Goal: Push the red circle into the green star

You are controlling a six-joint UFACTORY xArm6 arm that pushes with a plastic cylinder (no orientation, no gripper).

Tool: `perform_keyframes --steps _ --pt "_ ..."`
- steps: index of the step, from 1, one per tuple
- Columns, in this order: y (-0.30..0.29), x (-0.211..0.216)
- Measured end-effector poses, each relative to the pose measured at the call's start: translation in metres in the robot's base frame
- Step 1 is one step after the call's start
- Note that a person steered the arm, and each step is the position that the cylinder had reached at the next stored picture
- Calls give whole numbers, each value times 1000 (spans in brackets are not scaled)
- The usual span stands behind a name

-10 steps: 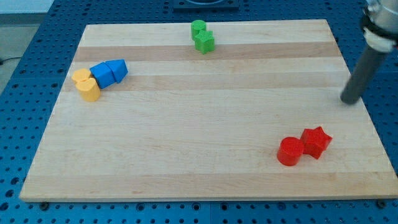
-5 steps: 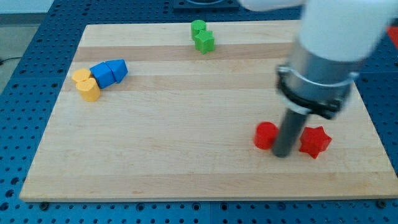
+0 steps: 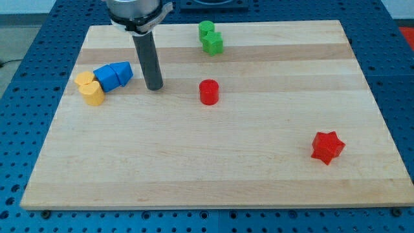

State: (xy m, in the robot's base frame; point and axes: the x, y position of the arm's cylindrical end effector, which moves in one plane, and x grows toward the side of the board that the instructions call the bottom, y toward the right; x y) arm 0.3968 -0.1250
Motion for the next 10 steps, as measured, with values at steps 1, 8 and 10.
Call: perform_keyframes --steps 1,8,10 --pt "30 58" --pt "133 20" --pt "128 -60"
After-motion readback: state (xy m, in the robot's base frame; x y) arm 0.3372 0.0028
